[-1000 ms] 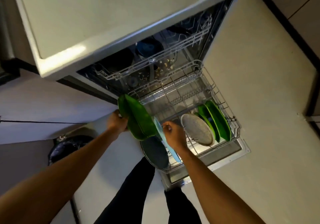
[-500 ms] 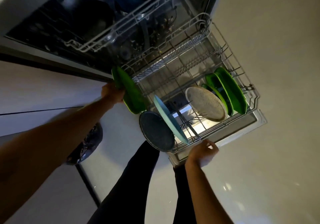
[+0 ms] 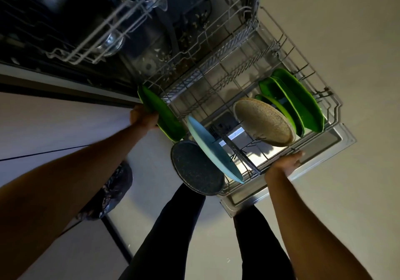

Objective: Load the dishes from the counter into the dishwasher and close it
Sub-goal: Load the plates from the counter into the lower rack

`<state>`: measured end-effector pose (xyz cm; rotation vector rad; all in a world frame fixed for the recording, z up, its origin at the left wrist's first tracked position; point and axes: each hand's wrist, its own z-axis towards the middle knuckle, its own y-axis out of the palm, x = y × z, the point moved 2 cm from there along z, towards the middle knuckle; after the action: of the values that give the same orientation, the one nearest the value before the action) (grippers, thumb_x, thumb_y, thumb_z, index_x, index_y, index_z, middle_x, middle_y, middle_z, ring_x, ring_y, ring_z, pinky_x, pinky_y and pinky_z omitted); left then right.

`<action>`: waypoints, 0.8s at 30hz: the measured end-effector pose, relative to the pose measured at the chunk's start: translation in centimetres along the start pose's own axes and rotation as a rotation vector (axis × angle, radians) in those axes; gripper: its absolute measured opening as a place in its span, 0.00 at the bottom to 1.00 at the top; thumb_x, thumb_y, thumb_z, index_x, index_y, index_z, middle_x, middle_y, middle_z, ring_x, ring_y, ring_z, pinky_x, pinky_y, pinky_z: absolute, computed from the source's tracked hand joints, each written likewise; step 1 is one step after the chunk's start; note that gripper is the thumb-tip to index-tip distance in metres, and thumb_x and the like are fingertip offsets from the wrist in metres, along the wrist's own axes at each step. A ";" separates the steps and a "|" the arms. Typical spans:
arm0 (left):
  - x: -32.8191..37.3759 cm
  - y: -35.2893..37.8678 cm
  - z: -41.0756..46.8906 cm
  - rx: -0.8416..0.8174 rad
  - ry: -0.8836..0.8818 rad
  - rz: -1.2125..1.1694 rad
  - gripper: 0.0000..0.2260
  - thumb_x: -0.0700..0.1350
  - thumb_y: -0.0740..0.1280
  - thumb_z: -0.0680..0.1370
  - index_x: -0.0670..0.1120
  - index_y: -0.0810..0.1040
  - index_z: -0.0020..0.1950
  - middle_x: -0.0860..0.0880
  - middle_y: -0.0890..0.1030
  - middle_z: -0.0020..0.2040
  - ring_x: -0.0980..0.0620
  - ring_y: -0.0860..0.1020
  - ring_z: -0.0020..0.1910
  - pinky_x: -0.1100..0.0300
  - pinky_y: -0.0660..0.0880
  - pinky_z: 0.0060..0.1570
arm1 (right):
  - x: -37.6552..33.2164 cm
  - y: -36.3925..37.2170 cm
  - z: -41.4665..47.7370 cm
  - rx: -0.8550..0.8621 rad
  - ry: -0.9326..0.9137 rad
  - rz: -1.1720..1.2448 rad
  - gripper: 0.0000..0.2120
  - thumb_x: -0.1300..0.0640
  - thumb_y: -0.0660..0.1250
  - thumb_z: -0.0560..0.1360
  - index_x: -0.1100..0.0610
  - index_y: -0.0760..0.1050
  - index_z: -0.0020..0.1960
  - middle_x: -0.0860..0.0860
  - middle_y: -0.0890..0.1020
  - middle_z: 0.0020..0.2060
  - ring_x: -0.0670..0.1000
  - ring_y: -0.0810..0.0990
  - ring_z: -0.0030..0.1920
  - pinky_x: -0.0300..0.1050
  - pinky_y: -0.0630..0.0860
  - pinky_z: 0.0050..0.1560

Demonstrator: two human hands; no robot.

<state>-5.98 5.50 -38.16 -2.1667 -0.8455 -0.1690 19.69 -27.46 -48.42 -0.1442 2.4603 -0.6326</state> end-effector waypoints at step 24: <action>0.5 3.6 4.0 -0.195 -0.165 -0.046 0.18 0.49 0.59 0.84 0.43 0.67 0.71 0.40 0.79 0.63 0.47 0.82 0.40 0.59 0.79 0.26 | 0.6 0.7 1.0 0.063 0.009 0.066 0.30 0.33 0.52 0.78 0.48 0.71 0.73 0.51 0.76 0.69 0.55 0.82 0.59 0.50 0.70 0.69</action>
<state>-3.98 6.91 -42.98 -2.3692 -1.0092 -0.0994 19.73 -27.41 -49.76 -0.0347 2.4395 -0.6825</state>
